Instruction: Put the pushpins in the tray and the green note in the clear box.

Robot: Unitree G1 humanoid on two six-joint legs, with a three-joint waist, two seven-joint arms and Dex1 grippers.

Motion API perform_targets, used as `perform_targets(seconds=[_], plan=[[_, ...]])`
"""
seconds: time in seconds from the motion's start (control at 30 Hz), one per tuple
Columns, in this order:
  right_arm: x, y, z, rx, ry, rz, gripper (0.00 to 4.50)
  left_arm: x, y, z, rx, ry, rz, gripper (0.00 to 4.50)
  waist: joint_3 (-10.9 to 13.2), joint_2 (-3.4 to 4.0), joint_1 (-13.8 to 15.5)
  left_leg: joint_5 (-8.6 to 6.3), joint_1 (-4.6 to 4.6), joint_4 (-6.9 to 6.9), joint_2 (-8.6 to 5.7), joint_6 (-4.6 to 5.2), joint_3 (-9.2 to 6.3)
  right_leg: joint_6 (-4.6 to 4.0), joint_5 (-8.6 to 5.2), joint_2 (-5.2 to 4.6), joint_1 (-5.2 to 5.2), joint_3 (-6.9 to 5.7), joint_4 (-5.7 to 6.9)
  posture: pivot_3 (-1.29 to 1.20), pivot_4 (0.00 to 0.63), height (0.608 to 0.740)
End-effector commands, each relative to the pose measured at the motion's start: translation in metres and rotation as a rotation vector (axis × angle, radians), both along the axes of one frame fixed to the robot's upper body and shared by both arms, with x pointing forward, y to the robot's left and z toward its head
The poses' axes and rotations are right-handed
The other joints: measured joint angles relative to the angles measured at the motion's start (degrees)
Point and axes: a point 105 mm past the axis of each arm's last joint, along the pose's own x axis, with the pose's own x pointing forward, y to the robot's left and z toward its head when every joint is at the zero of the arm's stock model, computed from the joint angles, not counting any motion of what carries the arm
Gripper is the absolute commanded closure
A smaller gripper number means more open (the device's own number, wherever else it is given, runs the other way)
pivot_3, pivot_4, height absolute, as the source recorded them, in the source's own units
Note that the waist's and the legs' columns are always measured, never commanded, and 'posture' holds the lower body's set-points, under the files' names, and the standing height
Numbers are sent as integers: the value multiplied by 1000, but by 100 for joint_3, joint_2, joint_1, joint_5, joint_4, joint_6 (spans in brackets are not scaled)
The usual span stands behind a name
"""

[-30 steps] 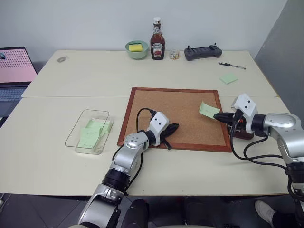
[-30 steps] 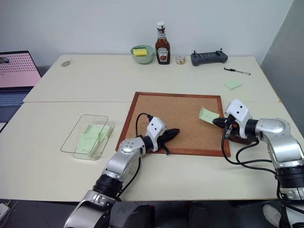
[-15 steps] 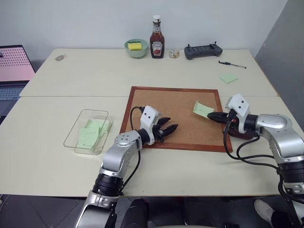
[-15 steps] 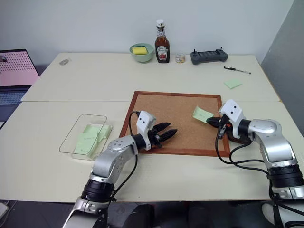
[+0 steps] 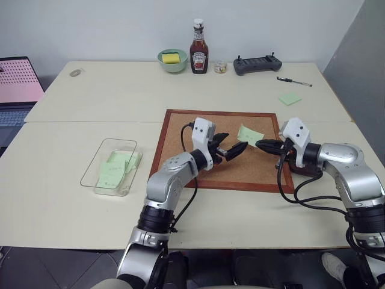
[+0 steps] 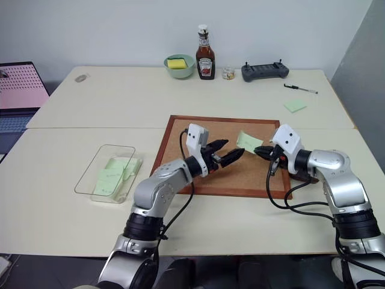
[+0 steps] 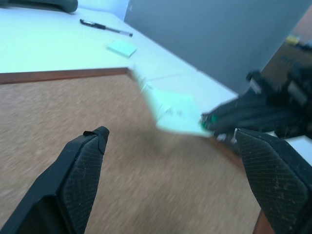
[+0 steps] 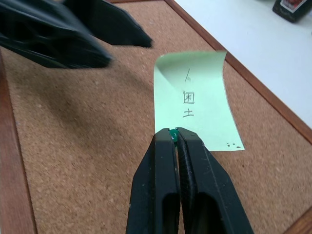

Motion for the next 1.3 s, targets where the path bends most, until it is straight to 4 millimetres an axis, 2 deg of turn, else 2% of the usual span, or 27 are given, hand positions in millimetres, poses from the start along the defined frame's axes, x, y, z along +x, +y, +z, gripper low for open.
perform_targets(seconds=[0.03,0.23,0.4,0.43,0.5,1.17,1.3], plan=[[-5,9,16,12,-56,30,4500,9,-7,7,-63,42,5,95,1,-2,2,0,0,0,0,0,0,0,0,0,0,0,0,0,150,740],[-8,15,18,12,-63,42,4500,21,-21,14,-137,114,2,95,5,-9,11,0,-6,2,-2,-1,-2,0,0,0,-3,-2,0,0,150,740],[-9,19,19,16,-67,48,4500,22,-31,18,-190,155,-27,95,6,-10,-5,2,-8,-1,0,-4,-1,0,0,0,-9,-2,-2,0,150,740],[-9,20,20,17,-68,48,4500,22,-32,19,-200,165,-31,379,6,-9,-5,2,-9,-1,0,-5,0,0,0,0,-11,-1,-1,0,150,740],[-10,20,20,18,-70,49,4500,21,-34,19,-218,177,-40,579,6,-10,-3,3,-14,-1,0,-5,-1,0,0,0,-17,-1,0,0,150,740],[-7,25,27,22,-92,59,4500,12,-41,23,-297,217,-98,4441,5,-9,5,5,-26,3,-1,-9,-1,-1,1,0,-27,-1,2,0,150,740],[-7,26,27,25,-99,59,4500,13,-40,25,-309,215,-93,4489,5,-9,6,7,-27,4,-2,-12,-1,-1,1,0,-27,-1,2,0,150,740]])
